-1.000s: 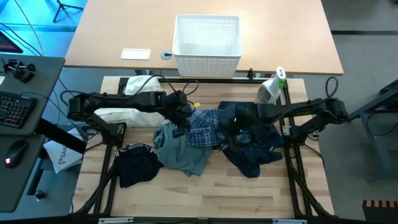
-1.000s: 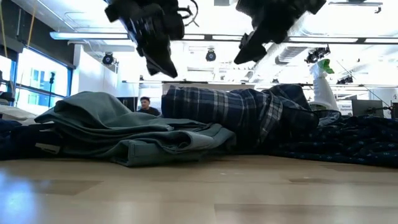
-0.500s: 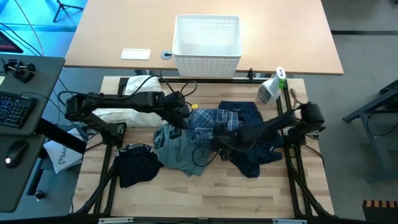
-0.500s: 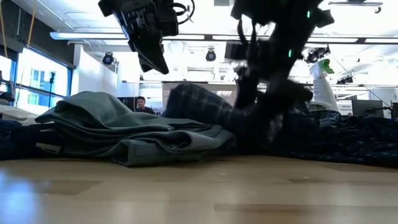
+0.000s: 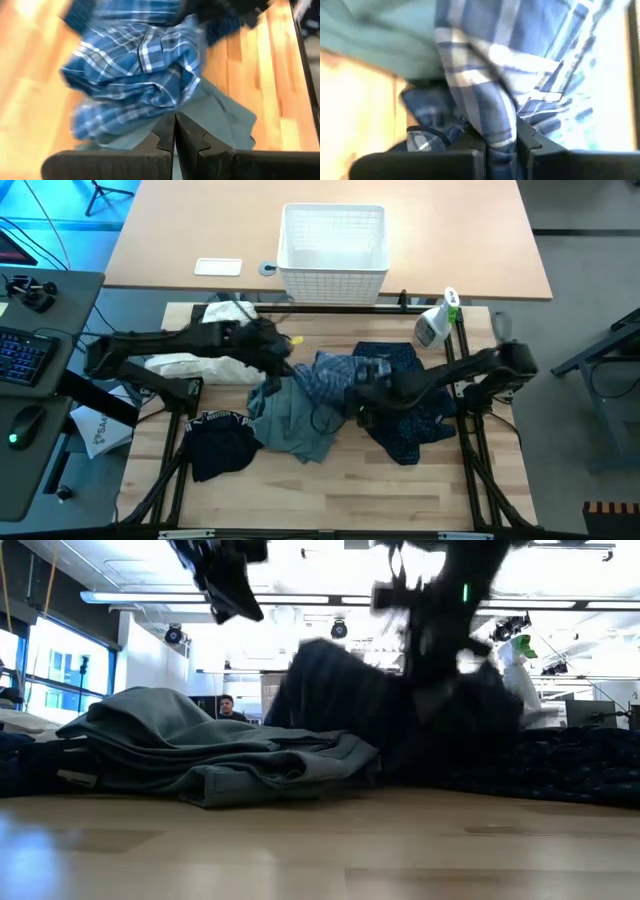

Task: Fold Laundry from Bin
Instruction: Put the folded checkered blue polo into the white bin

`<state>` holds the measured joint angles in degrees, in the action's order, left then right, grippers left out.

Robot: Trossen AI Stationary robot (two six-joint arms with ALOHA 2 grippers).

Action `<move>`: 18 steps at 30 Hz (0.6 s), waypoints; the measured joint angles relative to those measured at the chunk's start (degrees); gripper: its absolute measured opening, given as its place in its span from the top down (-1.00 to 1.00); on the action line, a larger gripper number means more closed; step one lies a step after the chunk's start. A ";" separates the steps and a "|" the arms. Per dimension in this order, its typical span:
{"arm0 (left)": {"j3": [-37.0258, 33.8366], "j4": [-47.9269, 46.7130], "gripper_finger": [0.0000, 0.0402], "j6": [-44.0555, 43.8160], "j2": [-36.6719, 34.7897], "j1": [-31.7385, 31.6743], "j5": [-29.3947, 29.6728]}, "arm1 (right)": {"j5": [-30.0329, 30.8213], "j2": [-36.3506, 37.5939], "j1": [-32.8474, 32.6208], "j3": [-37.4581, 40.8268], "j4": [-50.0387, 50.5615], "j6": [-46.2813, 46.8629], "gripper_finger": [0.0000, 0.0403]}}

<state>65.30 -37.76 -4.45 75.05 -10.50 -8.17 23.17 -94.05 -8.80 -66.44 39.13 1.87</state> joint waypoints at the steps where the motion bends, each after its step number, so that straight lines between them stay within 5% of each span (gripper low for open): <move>1: 0.00 0.06 1.00 -0.02 -1.63 -0.03 1.48 | -0.25 2.11 0.62 -1.87 2.59 -0.15 0.84; 9: 0.00 2.17 1.00 0.07 -13.57 -0.11 14.83 | 0.25 12.52 11.28 -23.63 11.71 -9.54 0.96; 18: 0.02 8.83 1.00 0.08 -19.28 -2.40 19.44 | 1.08 5.11 31.51 -45.03 4.62 -34.59 0.98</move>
<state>65.32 -28.94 -4.37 55.77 -12.90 11.27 24.25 -88.94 22.71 -111.47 43.74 -32.72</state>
